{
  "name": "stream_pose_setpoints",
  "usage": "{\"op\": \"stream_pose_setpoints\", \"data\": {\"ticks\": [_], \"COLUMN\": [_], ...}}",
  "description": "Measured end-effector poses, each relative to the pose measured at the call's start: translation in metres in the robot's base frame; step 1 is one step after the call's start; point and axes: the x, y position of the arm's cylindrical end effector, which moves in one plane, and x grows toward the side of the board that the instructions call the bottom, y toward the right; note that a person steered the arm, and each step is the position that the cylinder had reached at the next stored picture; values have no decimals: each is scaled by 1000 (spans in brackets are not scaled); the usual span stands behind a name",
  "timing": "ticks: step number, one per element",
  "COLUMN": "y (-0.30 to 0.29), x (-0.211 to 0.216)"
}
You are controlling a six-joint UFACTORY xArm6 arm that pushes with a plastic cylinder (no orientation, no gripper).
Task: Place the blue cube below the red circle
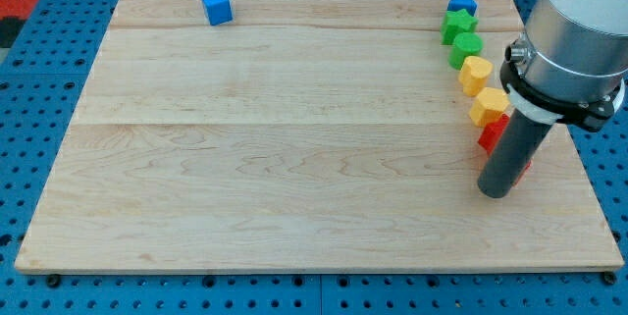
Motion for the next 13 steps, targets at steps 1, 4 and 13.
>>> {"op": "stream_pose_setpoints", "data": {"ticks": [1, 4, 13], "y": [-22, -89, -309], "x": [0, -127, -292]}}
